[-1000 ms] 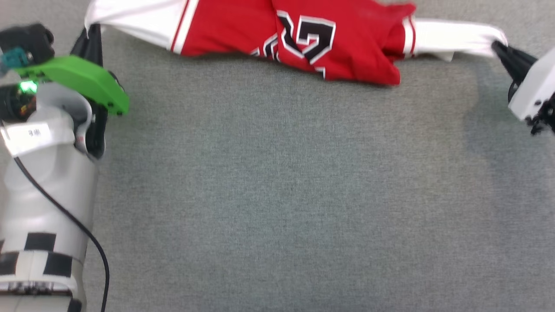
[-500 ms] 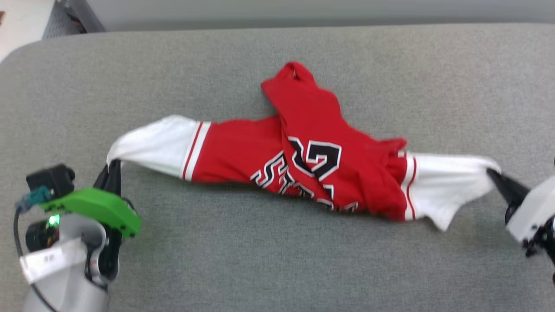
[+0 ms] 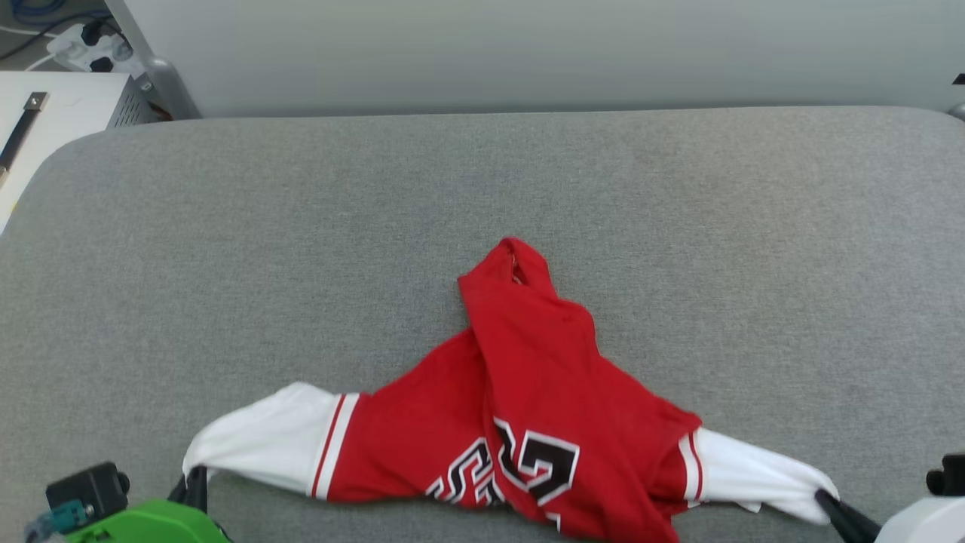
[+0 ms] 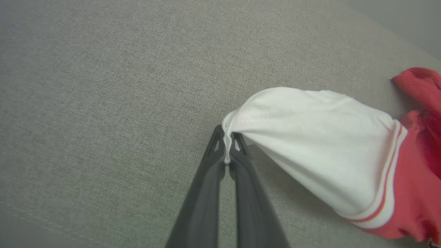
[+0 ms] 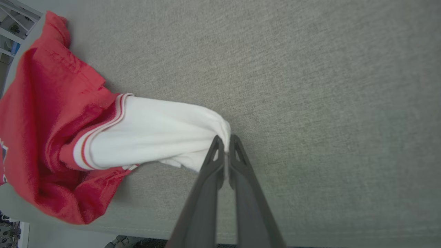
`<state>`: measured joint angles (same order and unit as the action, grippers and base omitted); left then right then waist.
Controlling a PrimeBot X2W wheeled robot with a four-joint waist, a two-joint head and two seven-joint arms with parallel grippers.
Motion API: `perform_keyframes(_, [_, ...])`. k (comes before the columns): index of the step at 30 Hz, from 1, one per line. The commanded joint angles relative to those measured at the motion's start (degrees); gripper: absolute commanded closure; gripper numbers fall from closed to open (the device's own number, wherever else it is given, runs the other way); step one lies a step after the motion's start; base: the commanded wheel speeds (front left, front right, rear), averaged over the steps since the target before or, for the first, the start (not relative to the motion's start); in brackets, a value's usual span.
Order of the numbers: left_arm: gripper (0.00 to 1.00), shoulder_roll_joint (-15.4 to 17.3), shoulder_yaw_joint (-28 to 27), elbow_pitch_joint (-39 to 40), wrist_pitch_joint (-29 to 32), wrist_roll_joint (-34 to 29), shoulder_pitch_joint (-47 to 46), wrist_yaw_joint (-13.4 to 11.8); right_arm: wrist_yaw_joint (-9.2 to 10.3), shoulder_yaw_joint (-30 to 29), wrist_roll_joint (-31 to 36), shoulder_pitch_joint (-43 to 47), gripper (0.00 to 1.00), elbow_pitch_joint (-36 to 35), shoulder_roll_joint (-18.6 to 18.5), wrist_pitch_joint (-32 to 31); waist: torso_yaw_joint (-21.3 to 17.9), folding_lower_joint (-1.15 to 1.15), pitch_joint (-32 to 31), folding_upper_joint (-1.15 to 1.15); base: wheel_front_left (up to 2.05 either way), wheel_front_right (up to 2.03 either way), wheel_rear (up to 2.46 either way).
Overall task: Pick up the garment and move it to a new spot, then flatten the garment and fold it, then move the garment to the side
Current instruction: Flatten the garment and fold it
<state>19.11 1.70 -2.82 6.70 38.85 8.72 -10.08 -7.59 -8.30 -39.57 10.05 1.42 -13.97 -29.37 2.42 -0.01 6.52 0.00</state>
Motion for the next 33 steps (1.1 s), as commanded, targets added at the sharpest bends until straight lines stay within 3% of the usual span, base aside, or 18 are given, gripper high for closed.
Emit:
perform_keyframes(1, [1.00,-0.1,-0.4,0.4,0.2,0.6,1.5,-0.7,0.10,-1.0,0.8,1.3,1.00,-0.7,0.8,-0.4,-0.3,0.01,-0.7,0.00,0.00,0.00,0.00])
perform_keyframes(10, [1.00,-1.1,1.6,-0.3,-0.2,-0.1,3.8,-0.8,0.10,-2.9,5.9,4.6,1.00,-2.3,6.0,0.4,-0.8,0.01,-1.9,0.00,0.00,0.00,0.00])
perform_keyframes(18, [1.00,-2.1,4.3,-1.6,-0.3,-1.4,2.3,-0.6,0.10,-1.8,8.4,3.9,1.00,-1.1,7.8,4.2,-0.9,0.01,-3.1,0.00,0.00,0.00,0.00])
perform_keyframes(19, [1.00,-2.1,4.6,-1.6,-0.1,-1.4,2.1,-0.5,0.10,-1.5,8.5,3.7,0.96,-0.9,7.6,4.5,-0.9,0.01,-3.2,0.00,0.00,0.00,0.00])
perform_keyframes(20, [1.00,-2.2,5.0,-1.6,0.2,-1.4,1.9,-0.2,0.10,-1.0,8.7,3.5,0.66,-0.6,7.2,5.0,-0.9,0.01,-3.3,0.00,0.00,0.00,0.00])
perform_keyframes(21, [0.68,-2.2,5.2,-1.5,0.3,-1.5,1.6,-0.1,0.10,-0.7,8.9,3.4,0.32,-0.5,6.9,5.7,-0.8,0.01,-3.3,0.00,0.00,0.00,0.00])
perform_keyframes(22, [0.22,-2.2,5.5,-1.3,0.4,-1.6,1.4,-0.1,0.10,-0.3,9.8,3.3,0.00,-0.4,6.2,6.7,-0.7,0.01,-3.5,0.00,0.00,0.00,0.00])
perform_keyframes(23, [0.00,-2.1,5.7,-1.2,0.5,-1.9,1.2,-0.1,0.10,0.0,10.6,3.3,0.00,-0.3,5.8,7.4,-0.7,0.01,-3.6,0.00,0.00,0.00,0.00])
perform_keyframes(33, [0.00,-1.1,5.6,4.3,-6.6,-7.6,-0.2,-2.4,0.10,-0.2,15.8,2.6,0.00,-3.0,6.4,19.1,-0.5,0.01,-5.3,0.00,0.00,0.00,0.00])
